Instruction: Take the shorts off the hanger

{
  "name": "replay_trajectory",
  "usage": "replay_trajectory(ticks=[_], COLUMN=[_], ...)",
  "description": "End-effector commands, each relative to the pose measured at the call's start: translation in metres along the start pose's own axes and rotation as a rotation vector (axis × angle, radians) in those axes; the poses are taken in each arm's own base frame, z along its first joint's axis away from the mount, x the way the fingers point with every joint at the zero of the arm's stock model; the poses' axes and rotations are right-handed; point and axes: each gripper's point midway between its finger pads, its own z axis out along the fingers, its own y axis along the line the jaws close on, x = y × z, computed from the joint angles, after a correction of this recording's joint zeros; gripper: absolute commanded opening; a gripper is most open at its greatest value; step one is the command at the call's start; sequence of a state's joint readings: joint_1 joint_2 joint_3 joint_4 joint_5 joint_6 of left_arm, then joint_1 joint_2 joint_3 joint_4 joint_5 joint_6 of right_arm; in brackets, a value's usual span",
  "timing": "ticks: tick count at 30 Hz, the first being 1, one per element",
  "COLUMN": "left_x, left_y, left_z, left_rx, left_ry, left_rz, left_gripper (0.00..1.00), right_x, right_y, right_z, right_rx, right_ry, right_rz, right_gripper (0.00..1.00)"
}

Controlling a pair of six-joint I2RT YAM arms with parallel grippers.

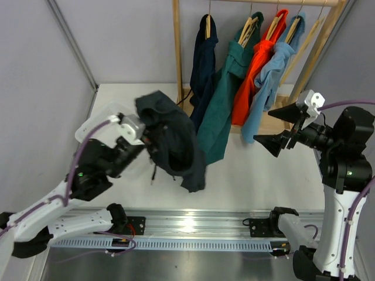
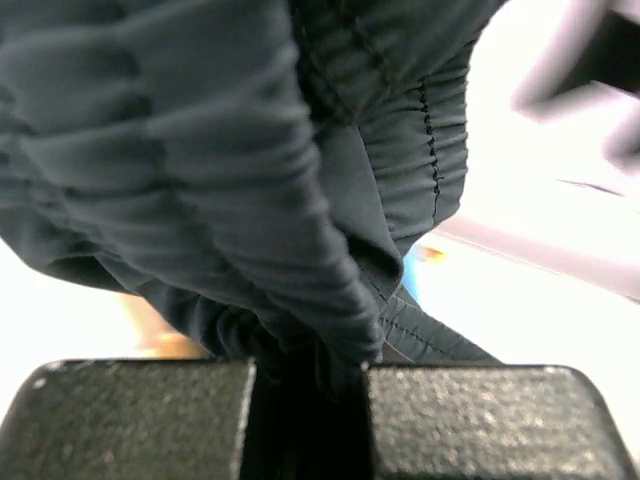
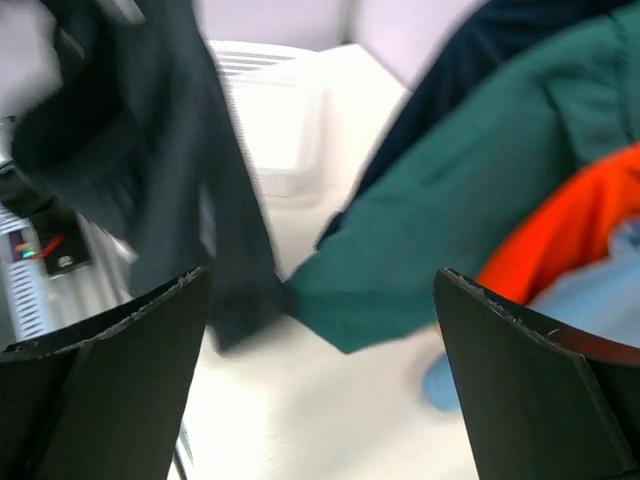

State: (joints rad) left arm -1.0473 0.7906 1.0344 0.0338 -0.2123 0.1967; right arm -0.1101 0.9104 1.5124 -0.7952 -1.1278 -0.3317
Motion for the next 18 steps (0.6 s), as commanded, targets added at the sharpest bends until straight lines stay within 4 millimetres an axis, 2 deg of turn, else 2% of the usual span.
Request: replay_trajectory(ticks=[1, 2, 3, 4, 6, 7, 8, 9, 11, 14, 15, 16, 18], left_x=[-0.015, -0.034, -0.043, -0.058, -0.073, -0.074, -0.079, -0.086, -0.081, -0.08, -0.083, -0.098, -0.093], left_y=[0.078, 0.093, 0.112, 0.134, 0.155, 0.169, 0.177, 0.183, 0.196, 0.211, 0.214, 0.221, 0.232], left_z=[-0.033, -0.039, -0.048, -0.056, -0.065, -0.067, -0.069, -0.07, -0.062, -0.045, -0.041, -0.042, -0.029], left_rx=[-0.292, -0.349, -0.437, -0.532, -0.626, -0.685, -0.719, -0.741, -0.759, -0.752, -0.755, -0.776, -0.789], left_ry=[0.129, 0.109, 0.12, 0.112, 0.111, 0.125, 0.118, 0.106, 0.119, 0.107, 0.096, 0.063, 0.072], left_rz=[0.212, 0.227, 0.257, 0.287, 0.317, 0.343, 0.351, 0.353, 0.356, 0.337, 0.329, 0.327, 0.305], left_gripper=[0.0, 0.0, 0.0, 0.0, 0.0, 0.0, 0.0, 0.0, 0.0, 0.0, 0.0, 0.0, 0.0], right_x=[0.037, 0.046, 0.053, 0.068, 0.083, 0.089, 0.104, 0.11, 0.129, 0.143, 0.154, 0.158, 0.168], right_y=[-0.032, -0.034, -0.035, -0.036, -0.037, -0.037, -0.037, -0.038, -0.035, -0.035, -0.034, -0.034, -0.028], right_z=[-0.003, -0.004, -0.004, -0.004, -0.005, -0.006, -0.005, -0.006, -0.006, -0.007, -0.007, -0.007, -0.006], right_rx=[0.153, 0.166, 0.169, 0.178, 0.19, 0.198, 0.197, 0.201, 0.196, 0.201, 0.196, 0.196, 0.158], right_ry=[0.056, 0.063, 0.07, 0.086, 0.103, 0.111, 0.128, 0.133, 0.15, 0.158, 0.169, 0.172, 0.179], right_rz=[0.067, 0.081, 0.092, 0.108, 0.12, 0.122, 0.148, 0.156, 0.188, 0.199, 0.214, 0.214, 0.193], right_gripper=[0.99, 1.0, 0.99, 1.0, 0.99, 0.99, 0.99, 0.99, 0.99, 0.99, 0.99, 0.99, 0.99])
